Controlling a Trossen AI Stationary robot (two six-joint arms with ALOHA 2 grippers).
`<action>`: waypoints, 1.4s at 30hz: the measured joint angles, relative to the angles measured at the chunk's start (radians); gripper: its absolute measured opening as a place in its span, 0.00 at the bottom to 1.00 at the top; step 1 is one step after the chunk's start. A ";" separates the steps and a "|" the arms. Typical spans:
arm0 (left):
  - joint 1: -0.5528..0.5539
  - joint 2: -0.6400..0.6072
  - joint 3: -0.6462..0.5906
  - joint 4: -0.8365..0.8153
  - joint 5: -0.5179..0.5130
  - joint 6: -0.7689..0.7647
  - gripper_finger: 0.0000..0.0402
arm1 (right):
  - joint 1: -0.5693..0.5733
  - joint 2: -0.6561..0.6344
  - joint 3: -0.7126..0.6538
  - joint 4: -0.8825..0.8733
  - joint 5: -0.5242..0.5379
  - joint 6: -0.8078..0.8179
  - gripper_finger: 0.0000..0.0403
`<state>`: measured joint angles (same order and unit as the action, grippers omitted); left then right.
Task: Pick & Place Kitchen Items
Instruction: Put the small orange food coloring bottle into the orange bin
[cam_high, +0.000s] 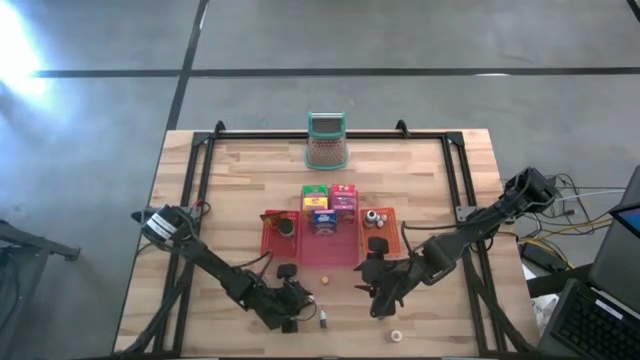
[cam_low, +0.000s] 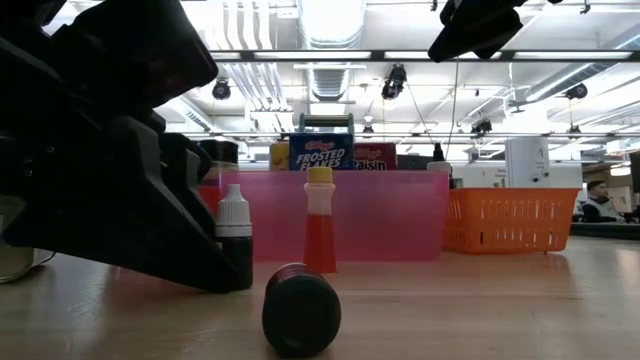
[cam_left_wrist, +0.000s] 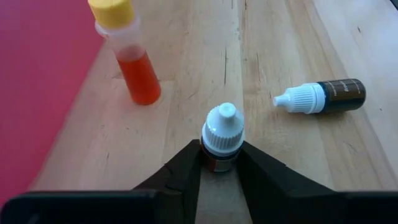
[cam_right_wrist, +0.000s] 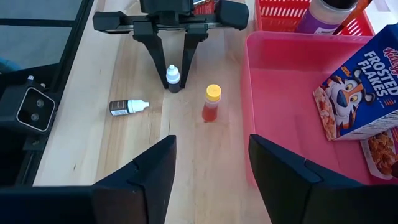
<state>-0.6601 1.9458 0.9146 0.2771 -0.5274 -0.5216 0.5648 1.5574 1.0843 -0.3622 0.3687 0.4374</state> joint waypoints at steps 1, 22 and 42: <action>0.000 -0.001 0.000 0.000 0.000 0.003 0.26 | 0.000 0.000 0.000 0.000 0.000 0.000 0.47; 0.000 -0.091 0.008 -0.015 0.018 0.045 0.24 | 0.000 0.000 -0.007 0.066 -0.001 -0.026 0.46; 0.093 -0.212 0.178 -0.132 0.059 0.320 0.23 | -0.012 0.000 0.015 0.183 -0.037 -0.127 0.44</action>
<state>-0.5671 1.7336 1.0924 0.1455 -0.4686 -0.2020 0.5526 1.5578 1.0992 -0.1793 0.3317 0.3107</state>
